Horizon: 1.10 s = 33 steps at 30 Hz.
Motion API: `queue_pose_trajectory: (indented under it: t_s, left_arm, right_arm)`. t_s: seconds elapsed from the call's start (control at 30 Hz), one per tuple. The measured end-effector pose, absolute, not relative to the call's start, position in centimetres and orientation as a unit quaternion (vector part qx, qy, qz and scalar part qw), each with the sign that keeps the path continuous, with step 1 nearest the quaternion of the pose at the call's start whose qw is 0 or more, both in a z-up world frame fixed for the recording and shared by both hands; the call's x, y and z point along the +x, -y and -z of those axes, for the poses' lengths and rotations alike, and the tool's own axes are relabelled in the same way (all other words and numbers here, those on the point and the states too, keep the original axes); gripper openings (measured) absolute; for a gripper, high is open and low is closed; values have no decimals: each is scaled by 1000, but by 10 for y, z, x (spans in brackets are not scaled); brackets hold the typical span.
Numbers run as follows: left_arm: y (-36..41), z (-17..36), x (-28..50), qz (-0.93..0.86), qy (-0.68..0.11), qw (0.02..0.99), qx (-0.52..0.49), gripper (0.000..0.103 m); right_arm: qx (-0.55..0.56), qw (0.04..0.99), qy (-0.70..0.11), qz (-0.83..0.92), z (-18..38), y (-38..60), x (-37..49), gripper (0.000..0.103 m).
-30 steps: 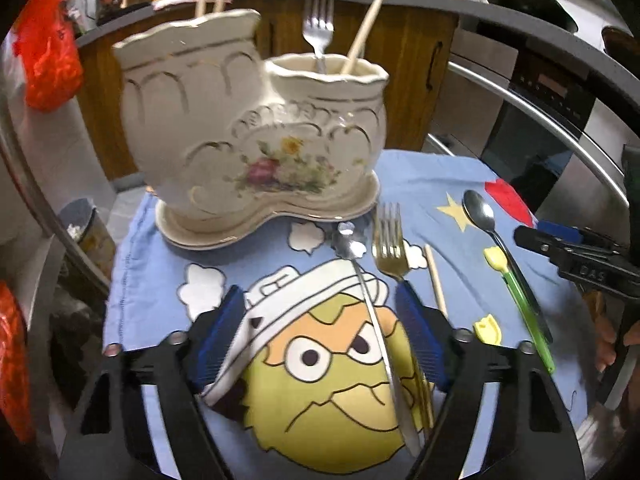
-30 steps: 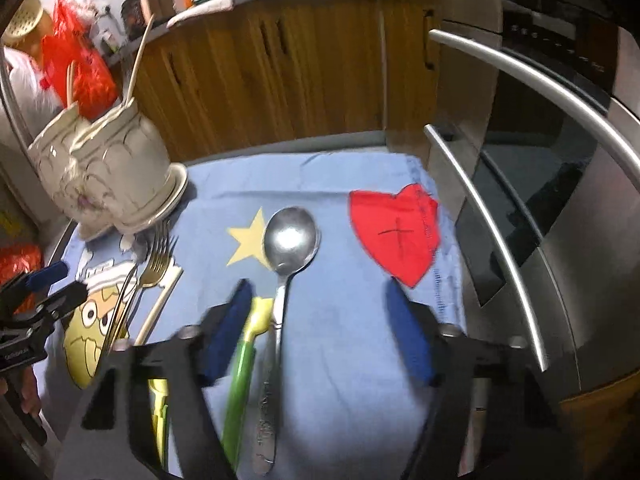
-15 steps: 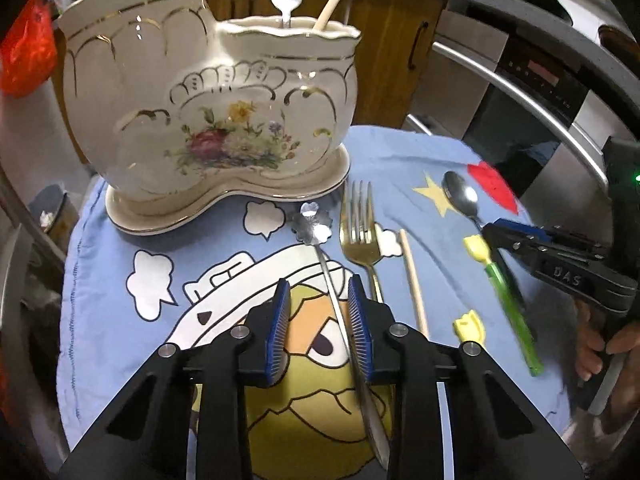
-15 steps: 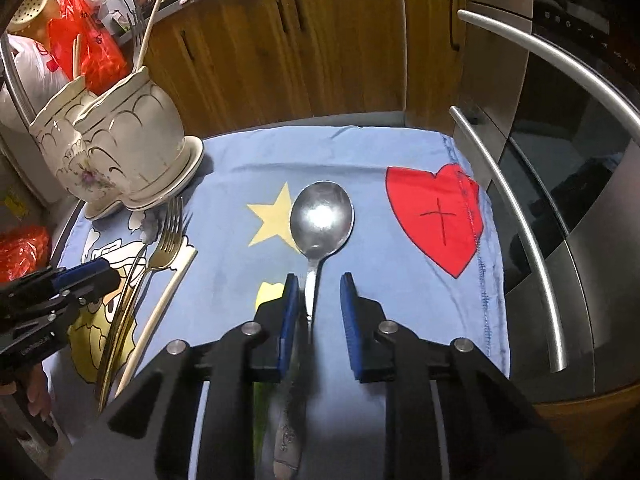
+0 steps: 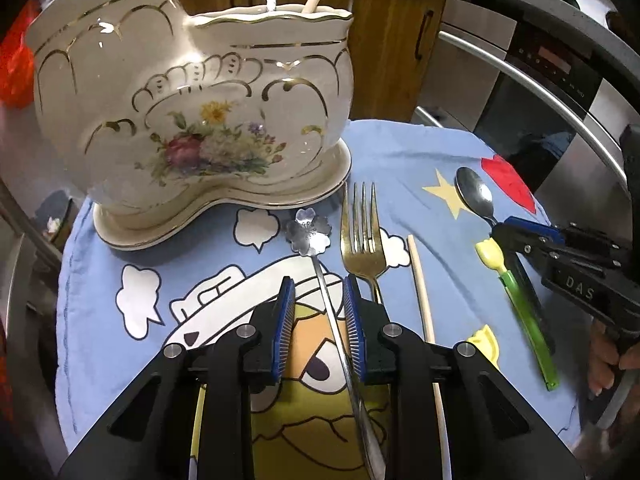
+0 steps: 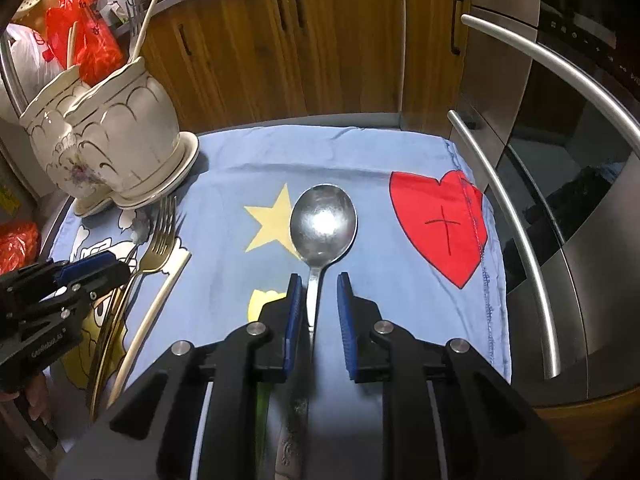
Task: Organize utensils
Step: 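Grasp the flower-handled silver spoon with left tool while right tool grasps the large silver spoon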
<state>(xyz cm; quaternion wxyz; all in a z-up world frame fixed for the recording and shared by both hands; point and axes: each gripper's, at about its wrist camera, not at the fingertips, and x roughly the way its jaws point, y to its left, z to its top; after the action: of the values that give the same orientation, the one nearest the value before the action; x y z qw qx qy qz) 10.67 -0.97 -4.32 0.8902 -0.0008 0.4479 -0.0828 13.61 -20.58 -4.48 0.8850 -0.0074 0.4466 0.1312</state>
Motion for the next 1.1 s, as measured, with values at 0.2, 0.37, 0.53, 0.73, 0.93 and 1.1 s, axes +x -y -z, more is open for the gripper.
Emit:
queue_pose_trajectory:
  t_s: [0.2, 0.37, 0.53, 0.73, 0.93, 1.1]
  left_arm:
    - [24, 47, 108, 68, -432, 898, 51, 26]
    - [25, 46, 103, 76, -437, 895, 47, 25]
    - [26, 47, 103, 83, -432, 896, 61, 22]
    - [25, 46, 104, 82, -430, 897, 64, 6]
    - [13, 45, 105, 91, -430, 898, 33, 3]
    - [14, 39, 96, 96, -416, 903, 39, 3]
  right_arm:
    - [-31, 890, -438, -126, 46, 199, 134, 18]
    - [-23, 884, -447, -136, 45, 203, 131, 15]
    - [-27, 886, -442, -137, 46, 203, 131, 10]
    - [-4, 887, -442, -136, 47, 204, 133, 7]
    - [6, 892, -431, -138, 44, 208, 130, 6]
    - [23, 904, -403, -143, 33, 214, 123, 6]
